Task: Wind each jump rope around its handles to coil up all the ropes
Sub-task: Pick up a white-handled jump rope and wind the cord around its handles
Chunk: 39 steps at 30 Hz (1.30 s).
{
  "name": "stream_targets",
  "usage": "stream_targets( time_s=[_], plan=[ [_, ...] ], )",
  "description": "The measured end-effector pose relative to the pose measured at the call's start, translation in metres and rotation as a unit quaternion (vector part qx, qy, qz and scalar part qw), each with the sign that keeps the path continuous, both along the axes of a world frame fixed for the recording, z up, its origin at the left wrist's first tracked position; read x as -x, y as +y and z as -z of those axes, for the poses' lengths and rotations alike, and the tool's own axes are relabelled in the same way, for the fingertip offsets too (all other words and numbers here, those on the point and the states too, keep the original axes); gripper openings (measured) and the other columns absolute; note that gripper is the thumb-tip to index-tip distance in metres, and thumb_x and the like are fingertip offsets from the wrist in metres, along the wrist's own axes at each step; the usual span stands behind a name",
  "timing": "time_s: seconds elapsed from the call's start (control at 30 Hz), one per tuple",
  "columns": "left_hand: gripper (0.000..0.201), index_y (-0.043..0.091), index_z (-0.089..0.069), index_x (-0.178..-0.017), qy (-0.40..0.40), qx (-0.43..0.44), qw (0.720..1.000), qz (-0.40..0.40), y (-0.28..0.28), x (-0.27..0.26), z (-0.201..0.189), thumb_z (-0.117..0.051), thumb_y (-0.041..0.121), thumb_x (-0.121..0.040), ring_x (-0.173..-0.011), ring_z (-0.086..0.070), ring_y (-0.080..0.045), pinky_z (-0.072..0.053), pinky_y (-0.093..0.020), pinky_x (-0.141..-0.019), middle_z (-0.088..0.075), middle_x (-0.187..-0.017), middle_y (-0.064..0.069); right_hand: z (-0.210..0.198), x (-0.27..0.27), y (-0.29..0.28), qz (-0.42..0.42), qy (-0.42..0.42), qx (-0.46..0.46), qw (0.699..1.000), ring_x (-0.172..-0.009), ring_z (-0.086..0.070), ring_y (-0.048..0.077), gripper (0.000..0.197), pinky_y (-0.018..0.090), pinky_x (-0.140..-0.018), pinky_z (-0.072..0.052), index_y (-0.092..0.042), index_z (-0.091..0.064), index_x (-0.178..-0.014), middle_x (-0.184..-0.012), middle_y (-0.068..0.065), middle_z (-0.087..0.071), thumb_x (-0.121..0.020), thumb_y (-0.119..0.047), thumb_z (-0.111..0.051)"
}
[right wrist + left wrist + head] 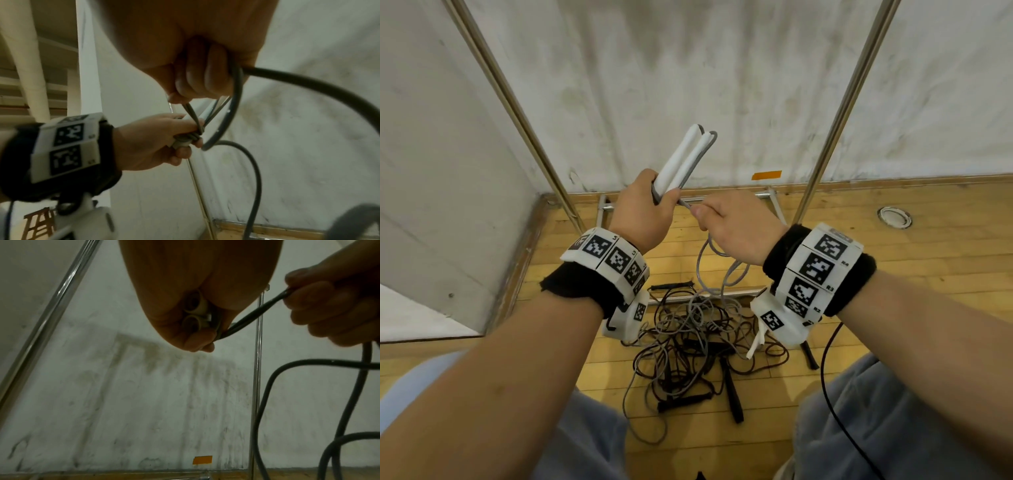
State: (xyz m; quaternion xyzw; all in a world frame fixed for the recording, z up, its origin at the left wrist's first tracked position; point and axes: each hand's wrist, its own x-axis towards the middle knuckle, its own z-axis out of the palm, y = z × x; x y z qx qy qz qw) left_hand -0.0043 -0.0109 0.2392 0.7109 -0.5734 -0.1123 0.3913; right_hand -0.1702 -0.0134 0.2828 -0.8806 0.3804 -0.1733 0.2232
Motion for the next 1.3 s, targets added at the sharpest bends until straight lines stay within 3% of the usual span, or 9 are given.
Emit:
stream_targets(
  time_s=[0.1,0.23,0.47,0.57,0.7,0.8,1.0,1.17,1.3],
  plan=[
    [0.023,0.013,-0.052,-0.105,-0.007,-0.033,0.999,0.015,0.000,0.002,0.002,-0.056,0.032,-0.093,-0.061,-0.050,-0.007,-0.032,-0.020,-0.047,-0.062,-0.083,-0.003,0.001,0.006,-0.007,0.031,-0.038,-0.057,0.997,-0.049,-0.036,0.012,0.037,0.017,-0.047,-0.031,-0.011,-0.052,-0.069,-0.053,-0.004,-0.040,-0.100,-0.025,-0.037],
    [0.021,0.018,-0.049,-0.106,-0.049,-0.119,0.986,0.104,0.005,0.011,0.006,-0.050,0.037,-0.096,-0.064,-0.053,-0.013,-0.036,-0.028,-0.051,-0.057,-0.079,0.003,0.004,0.013,-0.015,0.074,-0.091,-0.124,0.985,-0.044,-0.031,0.011,0.041,0.020,-0.044,-0.027,-0.017,-0.049,-0.062,-0.053,-0.003,-0.038,-0.100,-0.026,-0.037],
    [0.029,0.028,-0.053,-0.096,-0.140,-0.115,0.965,0.189,0.012,0.026,0.009,-0.064,0.049,-0.079,-0.078,-0.058,-0.019,-0.048,-0.036,-0.068,-0.061,-0.083,0.007,0.006,0.008,-0.008,0.046,-0.101,-0.158,0.981,-0.042,-0.045,-0.007,0.042,0.009,-0.046,-0.033,-0.020,-0.054,-0.060,-0.055,-0.010,-0.048,-0.099,-0.022,-0.039],
    [0.021,0.034,-0.040,-0.063,-0.144,-0.081,0.968,0.189,0.014,0.033,0.011,-0.049,0.038,-0.082,-0.067,-0.054,-0.025,-0.033,-0.029,-0.056,-0.044,-0.061,0.013,0.005,0.006,-0.002,0.021,-0.074,-0.153,0.985,-0.039,-0.043,-0.003,0.038,0.011,-0.045,-0.031,-0.021,-0.055,-0.062,-0.048,-0.010,-0.049,-0.098,-0.022,-0.041],
    [0.023,0.018,-0.040,-0.089,-0.181,-0.113,0.974,0.077,0.006,0.017,0.017,-0.053,0.036,-0.091,-0.056,-0.046,-0.015,-0.031,-0.029,-0.047,-0.048,-0.068,0.005,0.001,0.012,-0.003,0.006,-0.058,-0.170,0.984,-0.041,-0.029,0.011,0.038,0.024,-0.049,-0.030,-0.010,-0.047,-0.064,-0.051,-0.002,-0.033,-0.098,-0.027,-0.044],
    [0.021,0.016,-0.035,-0.097,-0.197,-0.129,0.970,0.063,0.006,0.007,0.015,-0.053,0.027,-0.092,-0.063,-0.051,-0.024,-0.036,-0.031,-0.053,-0.051,-0.078,-0.002,-0.001,0.019,-0.010,0.012,-0.024,-0.160,0.987,-0.052,-0.029,0.020,0.036,0.029,-0.056,-0.029,-0.008,-0.046,-0.069,-0.055,0.002,-0.031,-0.097,-0.030,-0.045],
    [0.020,0.019,-0.034,-0.098,-0.313,-0.202,0.928,0.002,0.008,0.010,0.022,-0.052,0.020,-0.091,-0.073,-0.046,-0.023,-0.034,-0.035,-0.055,-0.043,-0.088,-0.002,0.005,0.030,-0.030,0.056,0.159,-0.043,0.985,-0.046,-0.030,0.015,0.049,0.027,-0.048,-0.025,-0.015,-0.038,-0.055,-0.050,-0.001,-0.032,-0.097,-0.040,-0.042],
    [0.016,0.024,-0.035,-0.089,-0.309,-0.214,0.923,0.079,0.012,0.018,0.026,-0.050,0.022,-0.084,-0.076,-0.048,-0.024,-0.035,-0.035,-0.058,-0.049,-0.086,-0.002,0.010,0.032,-0.043,0.079,0.105,0.036,0.991,-0.054,-0.044,0.014,0.042,0.028,-0.048,-0.028,-0.023,-0.045,-0.059,-0.059,-0.002,-0.047,-0.096,-0.044,-0.044],
    [0.009,0.022,-0.049,-0.083,-0.264,-0.160,0.940,0.144,0.015,0.021,0.018,-0.052,0.030,-0.083,-0.060,-0.049,-0.019,-0.037,-0.030,-0.052,-0.053,-0.069,0.003,0.012,0.039,-0.057,0.120,0.053,0.046,0.990,-0.062,-0.049,0.017,0.038,0.029,-0.052,-0.034,-0.016,-0.058,-0.073,-0.065,-0.001,-0.053,-0.091,-0.049,-0.049]
  ],
)
